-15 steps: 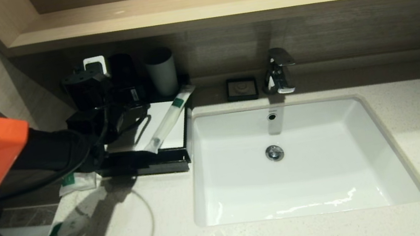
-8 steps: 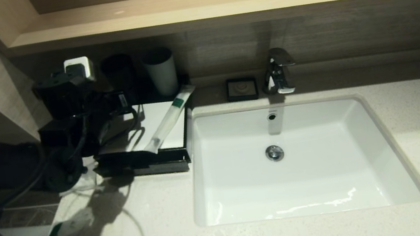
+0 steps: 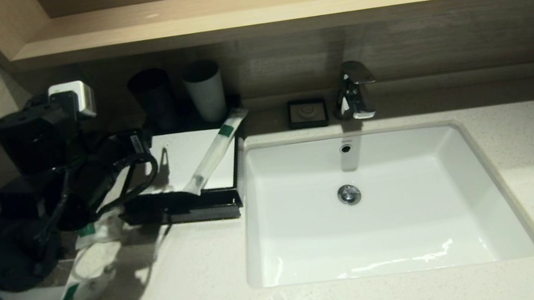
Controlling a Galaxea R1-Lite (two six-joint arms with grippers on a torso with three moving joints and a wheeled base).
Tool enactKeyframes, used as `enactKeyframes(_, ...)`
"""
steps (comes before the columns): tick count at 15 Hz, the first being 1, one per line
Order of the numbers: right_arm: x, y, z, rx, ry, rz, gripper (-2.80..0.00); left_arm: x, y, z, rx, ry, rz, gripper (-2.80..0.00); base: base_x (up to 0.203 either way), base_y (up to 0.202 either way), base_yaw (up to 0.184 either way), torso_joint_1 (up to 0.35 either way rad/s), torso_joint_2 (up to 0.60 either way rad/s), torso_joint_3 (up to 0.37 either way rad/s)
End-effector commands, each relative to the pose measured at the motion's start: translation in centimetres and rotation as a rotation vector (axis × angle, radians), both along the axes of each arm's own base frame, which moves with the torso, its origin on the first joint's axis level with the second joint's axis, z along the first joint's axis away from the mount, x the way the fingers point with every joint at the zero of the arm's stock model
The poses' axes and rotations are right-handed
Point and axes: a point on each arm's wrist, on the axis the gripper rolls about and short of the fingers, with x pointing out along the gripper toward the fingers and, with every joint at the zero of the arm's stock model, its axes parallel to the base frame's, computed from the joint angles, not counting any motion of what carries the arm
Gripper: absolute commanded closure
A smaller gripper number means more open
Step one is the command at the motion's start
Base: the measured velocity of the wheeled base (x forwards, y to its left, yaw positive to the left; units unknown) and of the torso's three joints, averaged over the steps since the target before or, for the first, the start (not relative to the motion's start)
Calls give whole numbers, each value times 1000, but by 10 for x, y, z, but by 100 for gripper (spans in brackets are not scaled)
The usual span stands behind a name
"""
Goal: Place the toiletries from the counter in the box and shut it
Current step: Open the drawer
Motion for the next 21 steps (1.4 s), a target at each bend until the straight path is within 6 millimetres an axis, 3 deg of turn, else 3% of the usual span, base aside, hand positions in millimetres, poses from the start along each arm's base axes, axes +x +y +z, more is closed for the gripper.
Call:
enactKeyframes(1, 0, 0, 0, 0, 0, 0, 0, -18, 5, 4, 0, -8, -1, 0, 0, 0, 0, 0, 0, 0)
enactKeyframes(12, 0, 0, 0, 0, 0, 0, 0, -62, 5, -24, 32, 93, -63, 0, 0, 0, 0, 0, 0, 0)
enactKeyframes(15, 0, 0, 0, 0, 0, 0, 0, -75, 9, -19, 24, 71, -65, 0, 0, 0, 0, 0, 0, 0)
enactKeyframes(21, 0, 0, 0, 0, 0, 0, 0, -85, 1, -31, 38, 117, -117, 0, 0, 0, 0, 0, 0, 0)
